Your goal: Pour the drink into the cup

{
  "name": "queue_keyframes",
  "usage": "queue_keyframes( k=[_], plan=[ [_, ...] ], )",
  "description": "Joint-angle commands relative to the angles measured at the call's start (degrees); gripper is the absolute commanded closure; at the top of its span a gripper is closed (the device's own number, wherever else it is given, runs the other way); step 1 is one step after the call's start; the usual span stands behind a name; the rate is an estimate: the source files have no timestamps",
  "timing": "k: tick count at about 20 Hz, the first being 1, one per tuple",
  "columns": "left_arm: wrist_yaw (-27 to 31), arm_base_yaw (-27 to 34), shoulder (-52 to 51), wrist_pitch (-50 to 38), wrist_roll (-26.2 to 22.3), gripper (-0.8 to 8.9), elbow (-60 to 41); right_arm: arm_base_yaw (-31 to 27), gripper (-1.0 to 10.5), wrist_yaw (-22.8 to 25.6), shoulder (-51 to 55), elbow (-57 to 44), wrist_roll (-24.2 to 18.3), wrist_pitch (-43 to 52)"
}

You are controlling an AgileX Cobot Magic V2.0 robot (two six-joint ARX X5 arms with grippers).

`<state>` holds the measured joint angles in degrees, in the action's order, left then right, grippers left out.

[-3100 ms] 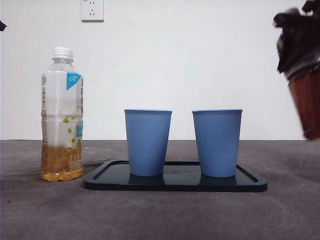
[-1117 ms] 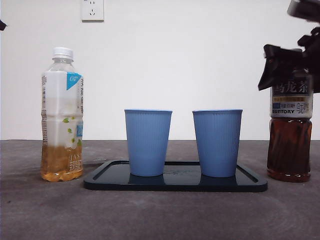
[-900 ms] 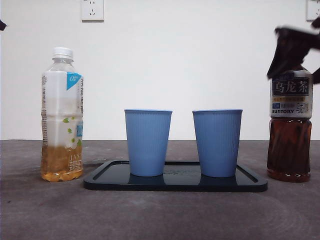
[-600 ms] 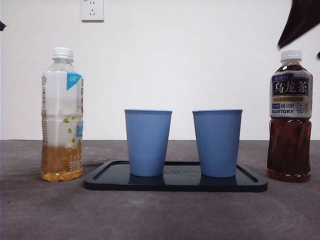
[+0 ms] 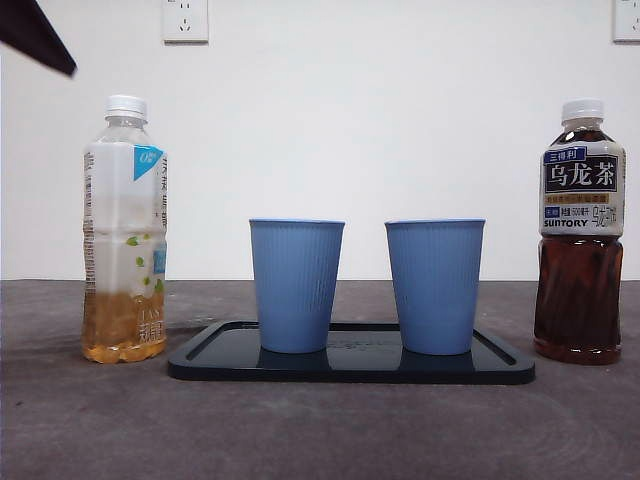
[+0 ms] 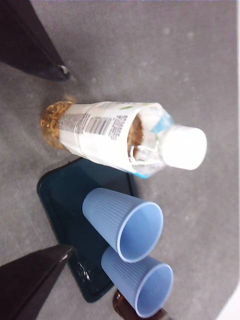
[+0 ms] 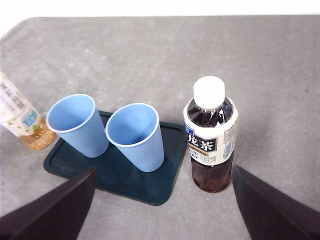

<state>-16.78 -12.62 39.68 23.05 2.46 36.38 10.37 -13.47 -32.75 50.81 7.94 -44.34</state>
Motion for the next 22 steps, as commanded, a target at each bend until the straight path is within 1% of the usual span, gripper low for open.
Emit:
queue_keyframes(
  k=[1,6,12,15,22],
  plan=[
    [0.07,-0.22,2.80,-4.22,-0.24,2.86,-0.07,0.04,5.1,-0.11,0.42,0.87,0.42,-0.81],
    [0.07,-0.74,10.14,-12.17,0.09,2.86,-0.13,0.04,5.1,-0.11,0.42,0.87,0.44,-2.47],
    [0.77,-2.56,18.93,-17.90,-0.28,2.86,-0.13,0.04,5.1,-0.59,0.42,0.87,0.79,-2.47],
    [3.23,-2.56,22.47,-21.42,-0.35,2.86,-0.13,0.04,5.1,-0.68,0.42,0.87,1.07,-2.45],
    [3.23,-2.89,28.87,-30.56,-0.31,2.92,-0.13,0.04,5.1,-0.66,0.42,0.87,1.07,-2.40]
  ],
)
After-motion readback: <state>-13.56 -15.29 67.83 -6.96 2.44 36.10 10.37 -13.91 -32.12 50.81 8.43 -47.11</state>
